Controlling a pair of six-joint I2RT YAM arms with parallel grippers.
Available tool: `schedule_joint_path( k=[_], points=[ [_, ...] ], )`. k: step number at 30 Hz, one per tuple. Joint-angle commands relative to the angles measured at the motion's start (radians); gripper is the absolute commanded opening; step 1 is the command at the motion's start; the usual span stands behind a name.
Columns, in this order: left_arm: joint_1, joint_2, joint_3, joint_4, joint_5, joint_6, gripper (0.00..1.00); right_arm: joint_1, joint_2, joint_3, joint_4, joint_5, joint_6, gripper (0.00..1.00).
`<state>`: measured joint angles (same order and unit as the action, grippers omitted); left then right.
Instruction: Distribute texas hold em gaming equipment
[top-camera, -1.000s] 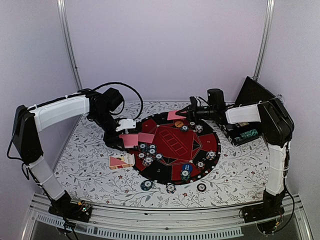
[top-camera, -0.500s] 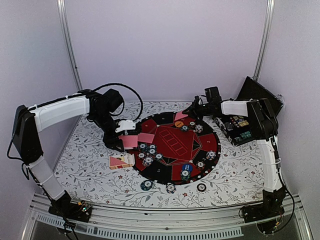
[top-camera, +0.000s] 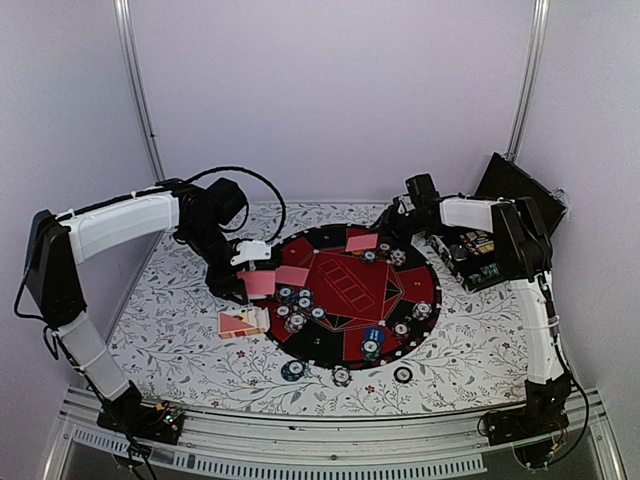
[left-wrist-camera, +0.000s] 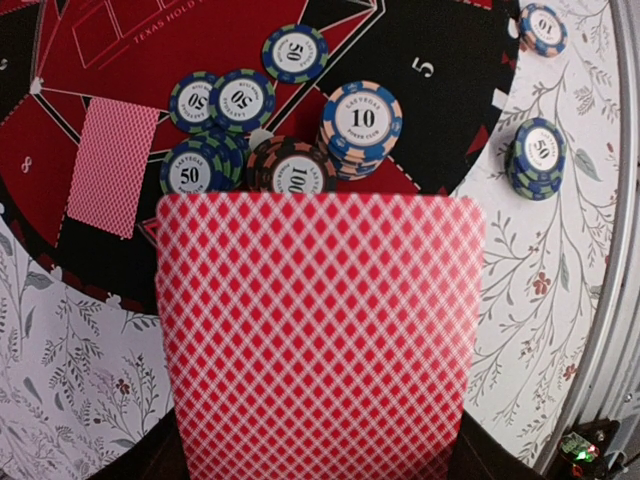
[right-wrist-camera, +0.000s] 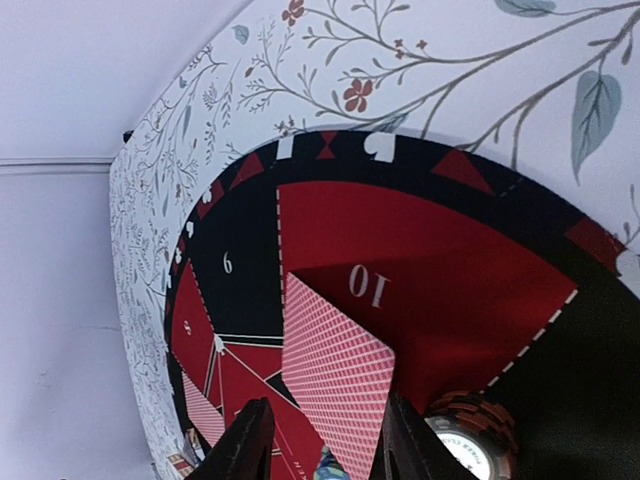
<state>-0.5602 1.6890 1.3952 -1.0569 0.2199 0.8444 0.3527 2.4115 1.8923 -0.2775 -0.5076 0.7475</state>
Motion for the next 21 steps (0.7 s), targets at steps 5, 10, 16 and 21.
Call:
schedule_joint_path(
  k=[5, 10, 16, 21],
  points=[
    [-0.004, 0.001, 0.000, 0.000, 0.005, 0.006, 0.22, 0.003, -0.182, -0.004, -0.131, 0.168, -0.092, 0.52],
    [-0.004, 0.008, 0.012, 0.004, 0.001, 0.004, 0.22, 0.025, -0.359, -0.244, 0.030, 0.077, -0.056, 0.64],
    [-0.004, 0.013, 0.027, 0.007, 0.002, -0.001, 0.22, 0.154, -0.530, -0.593, 0.372, -0.175, 0.102, 0.74],
    [-0.004, 0.016, 0.033, 0.009, 0.000, -0.005, 0.22, 0.303, -0.536, -0.717, 0.584, -0.257, 0.263, 0.76]
  ],
)
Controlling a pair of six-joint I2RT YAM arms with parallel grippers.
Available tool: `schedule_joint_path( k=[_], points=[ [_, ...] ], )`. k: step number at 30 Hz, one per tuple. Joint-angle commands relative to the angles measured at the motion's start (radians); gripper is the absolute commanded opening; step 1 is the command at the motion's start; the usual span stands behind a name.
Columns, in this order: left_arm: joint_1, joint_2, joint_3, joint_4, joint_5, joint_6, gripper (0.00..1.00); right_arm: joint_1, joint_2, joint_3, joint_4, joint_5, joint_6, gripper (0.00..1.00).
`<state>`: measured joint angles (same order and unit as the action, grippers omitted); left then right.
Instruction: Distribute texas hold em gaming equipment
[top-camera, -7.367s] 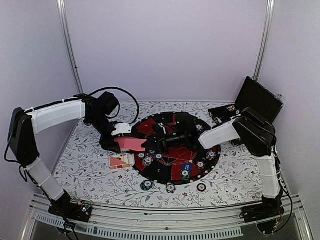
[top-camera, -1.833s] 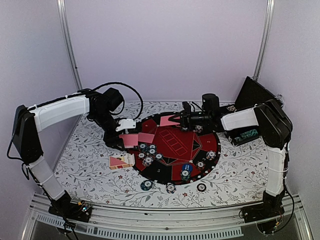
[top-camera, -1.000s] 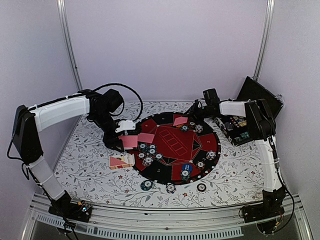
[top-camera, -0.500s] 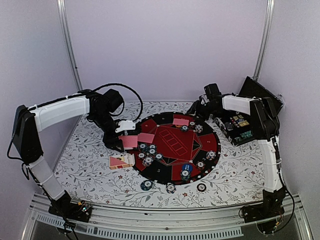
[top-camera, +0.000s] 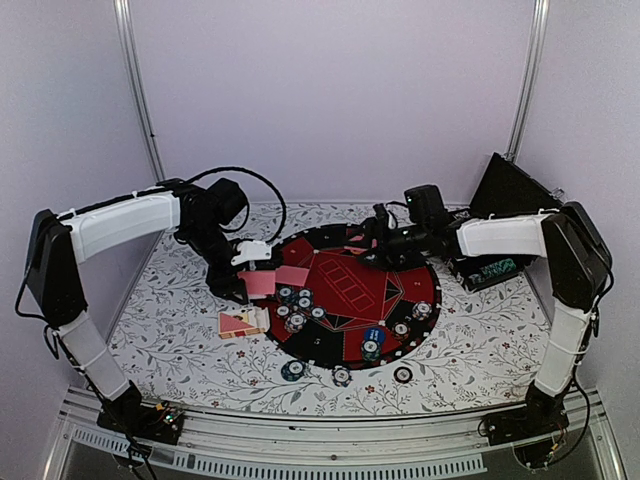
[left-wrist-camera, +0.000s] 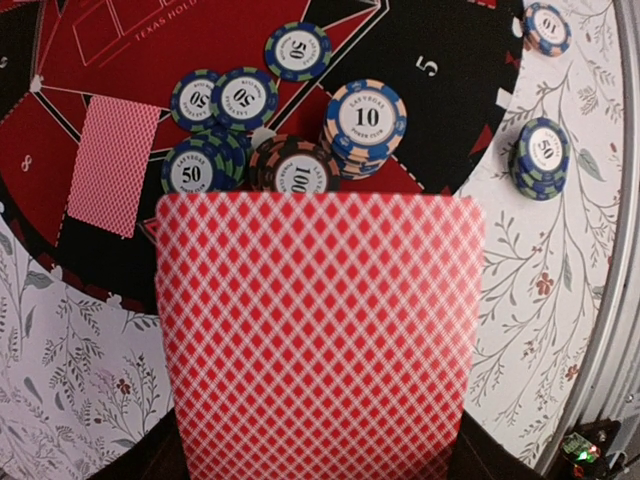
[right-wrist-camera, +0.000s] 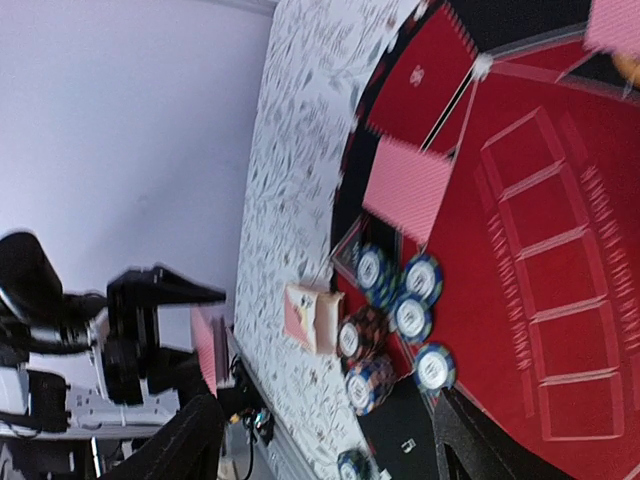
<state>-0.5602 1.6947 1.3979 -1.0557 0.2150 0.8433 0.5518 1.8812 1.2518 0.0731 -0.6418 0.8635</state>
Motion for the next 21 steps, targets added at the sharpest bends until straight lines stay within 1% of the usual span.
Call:
schedule_joint_path(
  k=[1, 4, 7, 13, 21],
  points=[
    [-0.004, 0.009, 0.030, 0.008, 0.004, -0.004, 0.23, 0.130, 0.003, -0.088, 0.296, -0.135, 0.180, 0.76],
    [-0.005, 0.010, 0.030, 0.010, 0.004, -0.007, 0.22, 0.191, 0.047, -0.080, 0.379, -0.157, 0.263, 0.77],
    [-0.006, 0.010, 0.033, 0.010, 0.008, -0.013, 0.23, 0.227, 0.091, -0.038, 0.414, -0.163, 0.295, 0.77],
    [-0.006, 0.005, 0.041, 0.008, 0.013, -0.019, 0.22, 0.263, 0.214, 0.060, 0.471, -0.180, 0.364, 0.77],
    [-0.006, 0.006, 0.051, 0.009, 0.015, -0.024, 0.22, 0.297, 0.321, 0.145, 0.537, -0.203, 0.433, 0.77]
  ],
)
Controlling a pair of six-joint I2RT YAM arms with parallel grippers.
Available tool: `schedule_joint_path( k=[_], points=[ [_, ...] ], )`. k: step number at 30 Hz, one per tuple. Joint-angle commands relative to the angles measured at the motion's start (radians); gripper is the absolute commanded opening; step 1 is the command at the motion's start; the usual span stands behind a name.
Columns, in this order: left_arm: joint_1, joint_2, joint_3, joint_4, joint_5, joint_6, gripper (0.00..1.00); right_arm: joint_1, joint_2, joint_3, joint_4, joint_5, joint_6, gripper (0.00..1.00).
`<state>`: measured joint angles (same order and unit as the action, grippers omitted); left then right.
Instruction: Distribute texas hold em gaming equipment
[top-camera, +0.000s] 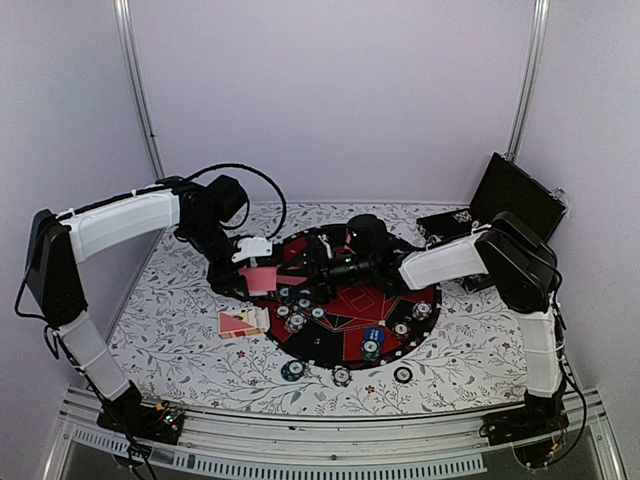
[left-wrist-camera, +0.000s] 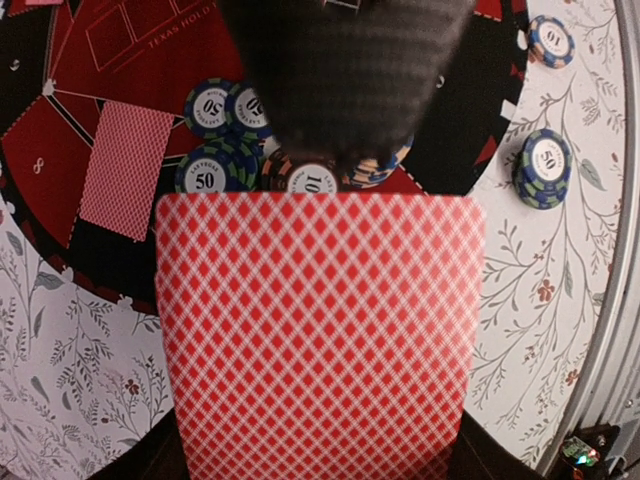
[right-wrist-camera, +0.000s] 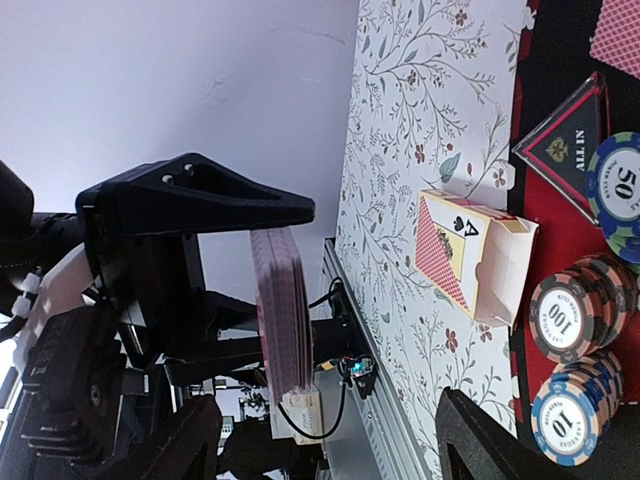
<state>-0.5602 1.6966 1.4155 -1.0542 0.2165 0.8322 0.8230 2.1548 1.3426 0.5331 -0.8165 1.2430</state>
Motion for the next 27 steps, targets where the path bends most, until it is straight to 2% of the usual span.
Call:
schedule_joint_path(
  k=[1, 16, 22, 27],
  points=[
    [-0.006, 0.006, 0.034, 0.008, 0.012, -0.014, 0.22, 0.029, 0.065, 0.067, 0.085, -0.031, 0.063, 0.77],
    [-0.007, 0.022, 0.031, 0.013, 0.009, -0.018, 0.22, 0.073, 0.235, 0.268, 0.108, -0.050, 0.146, 0.77],
    [-0.007, 0.018, 0.032, 0.011, 0.007, -0.016, 0.22, 0.073, 0.254, 0.265, 0.108, -0.041, 0.156, 0.67],
    [-0.006, 0.015, 0.033, 0.008, 0.008, -0.016, 0.22, 0.060, 0.237, 0.227, 0.107, -0.022, 0.151, 0.63]
  ],
)
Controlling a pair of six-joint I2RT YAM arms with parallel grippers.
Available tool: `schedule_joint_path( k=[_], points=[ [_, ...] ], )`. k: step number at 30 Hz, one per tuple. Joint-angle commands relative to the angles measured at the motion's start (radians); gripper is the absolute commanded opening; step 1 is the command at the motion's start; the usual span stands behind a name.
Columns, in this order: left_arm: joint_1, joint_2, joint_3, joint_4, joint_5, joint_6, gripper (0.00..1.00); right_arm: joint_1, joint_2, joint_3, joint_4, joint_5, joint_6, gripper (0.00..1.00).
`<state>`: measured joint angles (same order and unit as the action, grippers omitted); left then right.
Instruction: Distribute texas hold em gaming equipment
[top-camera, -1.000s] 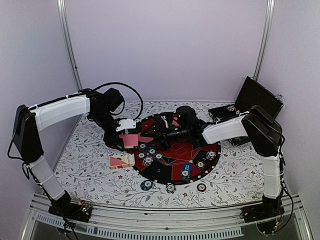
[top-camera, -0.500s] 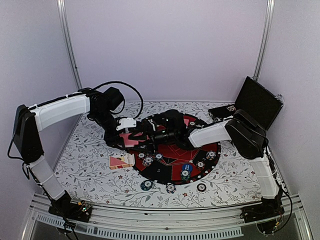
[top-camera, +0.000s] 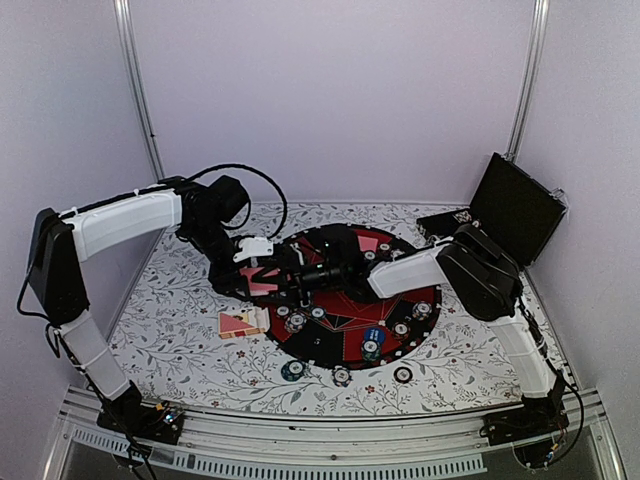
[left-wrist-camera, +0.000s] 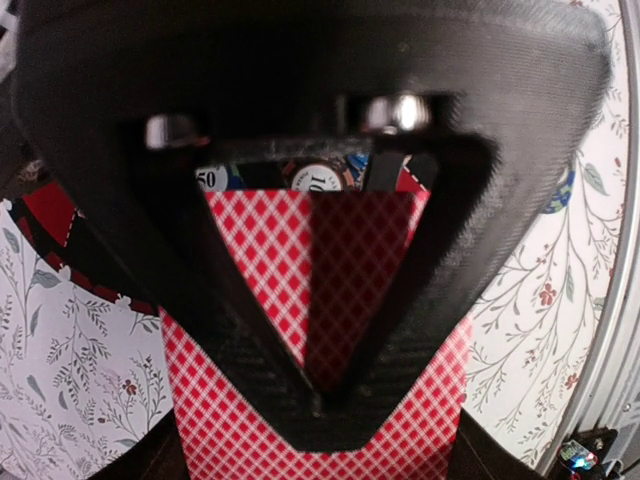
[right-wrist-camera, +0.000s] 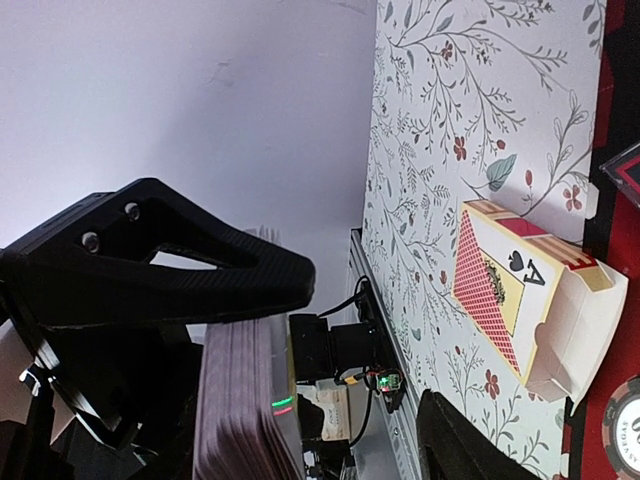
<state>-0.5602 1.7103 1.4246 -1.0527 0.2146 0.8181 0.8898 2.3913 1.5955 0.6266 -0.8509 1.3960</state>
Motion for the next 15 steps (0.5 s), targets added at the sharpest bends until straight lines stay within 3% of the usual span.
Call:
schedule_joint_path(
  k=[1, 11, 15],
  points=[
    [-0.007, 0.000, 0.024, 0.006, 0.008, -0.001, 0.22, -0.011, -0.006, -0.040, 0.014, 0.015, -0.005, 0.62],
    [-0.006, 0.002, 0.020, 0.005, 0.008, -0.004, 0.21, -0.045, -0.126, -0.171, 0.018, 0.041, -0.044, 0.54],
    [-0.006, 0.003, 0.022, 0.005, 0.007, -0.003, 0.21, -0.052, -0.156, -0.193, 0.027, 0.037, -0.049, 0.45]
  ],
)
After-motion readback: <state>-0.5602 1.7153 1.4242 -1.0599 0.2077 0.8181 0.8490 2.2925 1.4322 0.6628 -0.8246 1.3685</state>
